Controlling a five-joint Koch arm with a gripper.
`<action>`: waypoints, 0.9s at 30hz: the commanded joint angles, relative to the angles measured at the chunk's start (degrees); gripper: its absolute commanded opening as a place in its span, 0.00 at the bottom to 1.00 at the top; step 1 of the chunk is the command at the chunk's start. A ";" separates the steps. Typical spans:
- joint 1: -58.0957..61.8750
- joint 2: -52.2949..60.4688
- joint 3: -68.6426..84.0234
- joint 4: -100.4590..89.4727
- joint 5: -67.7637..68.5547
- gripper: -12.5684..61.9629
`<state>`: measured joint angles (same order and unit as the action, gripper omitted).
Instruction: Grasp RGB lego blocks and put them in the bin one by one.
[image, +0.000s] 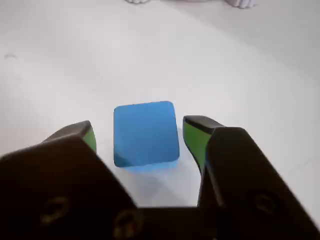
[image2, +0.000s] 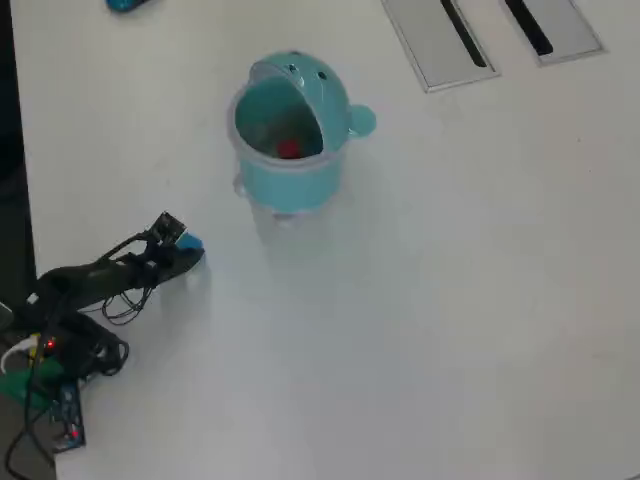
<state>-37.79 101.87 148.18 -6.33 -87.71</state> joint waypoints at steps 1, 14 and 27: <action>-0.18 -0.26 -1.49 -4.57 -0.53 0.59; -0.35 -2.81 0.18 -13.71 7.47 0.38; -0.26 8.44 -11.16 -16.35 10.72 0.30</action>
<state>-37.97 108.63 141.68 -17.93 -76.82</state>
